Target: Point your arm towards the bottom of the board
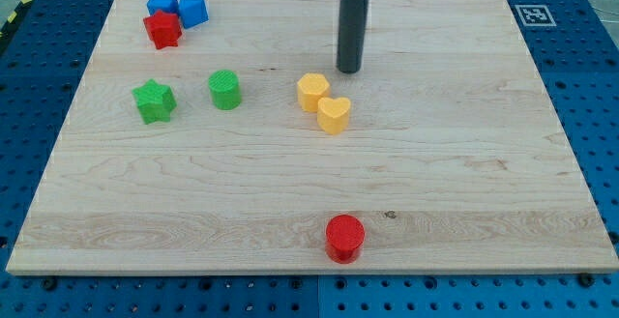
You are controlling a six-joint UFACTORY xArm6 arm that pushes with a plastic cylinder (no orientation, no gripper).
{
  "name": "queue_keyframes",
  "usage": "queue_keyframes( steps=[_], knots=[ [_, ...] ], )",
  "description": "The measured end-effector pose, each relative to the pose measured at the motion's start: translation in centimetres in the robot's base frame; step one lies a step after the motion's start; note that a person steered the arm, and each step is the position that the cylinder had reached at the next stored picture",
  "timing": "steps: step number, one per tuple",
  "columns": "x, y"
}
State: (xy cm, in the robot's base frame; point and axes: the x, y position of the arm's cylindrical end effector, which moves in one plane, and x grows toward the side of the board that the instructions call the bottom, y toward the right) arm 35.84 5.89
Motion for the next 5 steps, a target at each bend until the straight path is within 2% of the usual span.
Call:
queue_keyframes(
  steps=[1, 2, 4, 5],
  knots=[
    [1.2, 3.3],
    [4.4, 6.9],
    [11.9, 9.9],
    [14.2, 10.7]
  ],
)
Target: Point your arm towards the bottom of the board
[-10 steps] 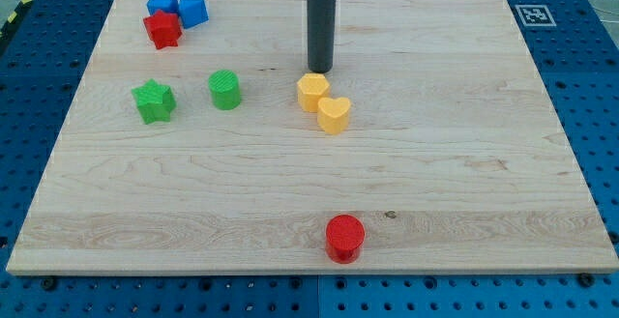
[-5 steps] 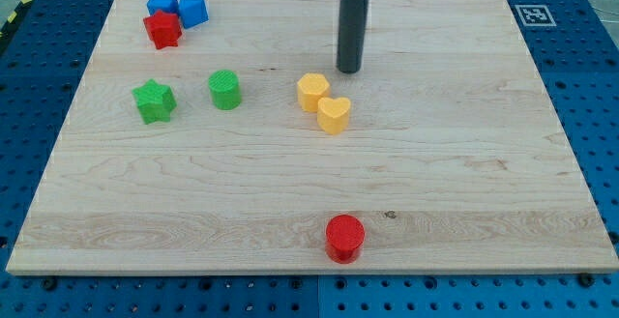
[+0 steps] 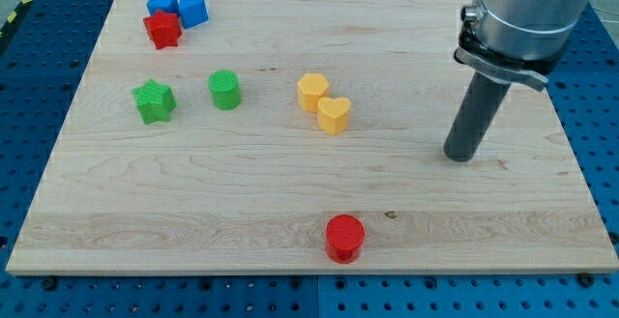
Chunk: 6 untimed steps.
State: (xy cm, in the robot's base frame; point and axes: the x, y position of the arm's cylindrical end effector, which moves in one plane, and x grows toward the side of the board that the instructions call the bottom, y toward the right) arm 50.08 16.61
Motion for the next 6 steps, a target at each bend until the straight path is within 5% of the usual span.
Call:
queue_keyframes(
  steps=[1, 4, 6],
  knots=[
    [0.4, 0.0],
    [10.3, 1.1],
    [11.8, -1.6]
  ],
)
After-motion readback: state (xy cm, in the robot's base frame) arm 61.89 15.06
